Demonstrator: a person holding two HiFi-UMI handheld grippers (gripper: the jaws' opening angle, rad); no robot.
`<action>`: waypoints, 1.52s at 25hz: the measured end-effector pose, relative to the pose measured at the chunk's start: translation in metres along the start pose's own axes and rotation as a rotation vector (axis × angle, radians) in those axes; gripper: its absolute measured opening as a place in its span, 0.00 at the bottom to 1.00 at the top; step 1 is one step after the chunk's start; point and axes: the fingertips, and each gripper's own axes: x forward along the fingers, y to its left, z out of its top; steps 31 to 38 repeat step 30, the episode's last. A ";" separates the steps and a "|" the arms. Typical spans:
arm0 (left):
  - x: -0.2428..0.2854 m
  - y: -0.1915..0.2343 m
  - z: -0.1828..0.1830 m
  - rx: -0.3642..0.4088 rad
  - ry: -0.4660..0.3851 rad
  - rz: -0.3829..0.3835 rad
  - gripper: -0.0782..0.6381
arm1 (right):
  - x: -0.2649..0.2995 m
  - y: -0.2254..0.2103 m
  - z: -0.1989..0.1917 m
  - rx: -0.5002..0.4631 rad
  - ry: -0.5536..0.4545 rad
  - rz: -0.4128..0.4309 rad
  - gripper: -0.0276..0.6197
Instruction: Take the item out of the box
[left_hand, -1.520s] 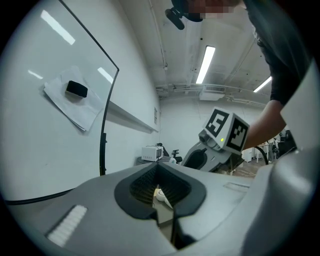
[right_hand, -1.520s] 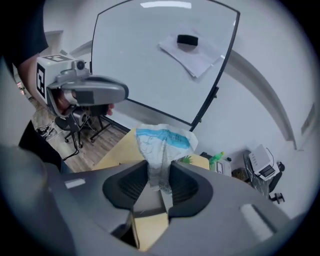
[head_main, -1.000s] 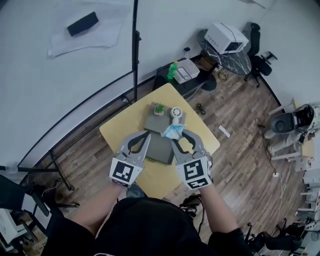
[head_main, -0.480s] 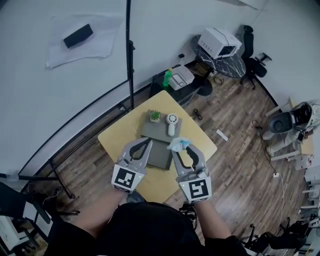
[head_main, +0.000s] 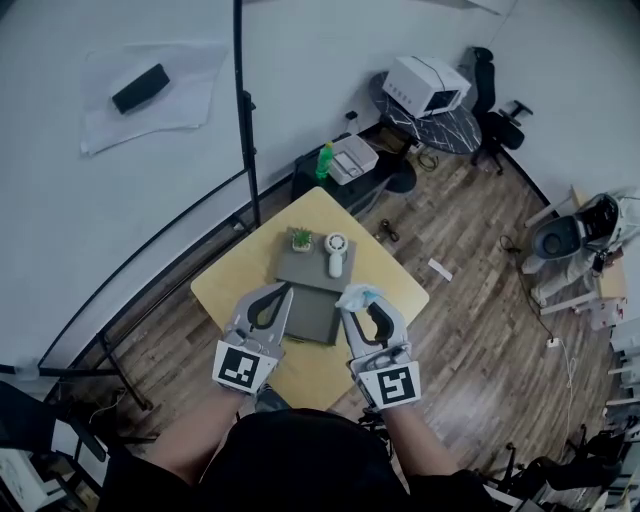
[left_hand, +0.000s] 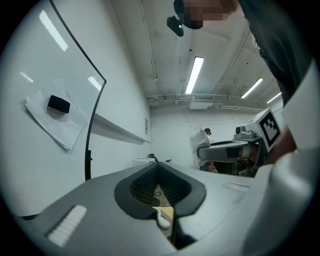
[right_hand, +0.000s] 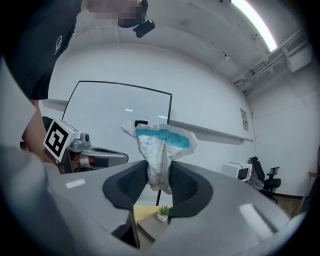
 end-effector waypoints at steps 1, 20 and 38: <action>0.000 0.000 0.000 0.002 0.001 0.002 0.11 | 0.000 0.000 0.000 0.006 -0.005 0.004 0.25; -0.008 -0.004 0.002 0.016 0.012 0.007 0.11 | -0.011 0.001 -0.006 0.003 -0.005 0.006 0.23; -0.011 -0.002 0.004 0.026 0.012 0.014 0.11 | -0.011 -0.003 -0.004 0.012 -0.019 -0.009 0.23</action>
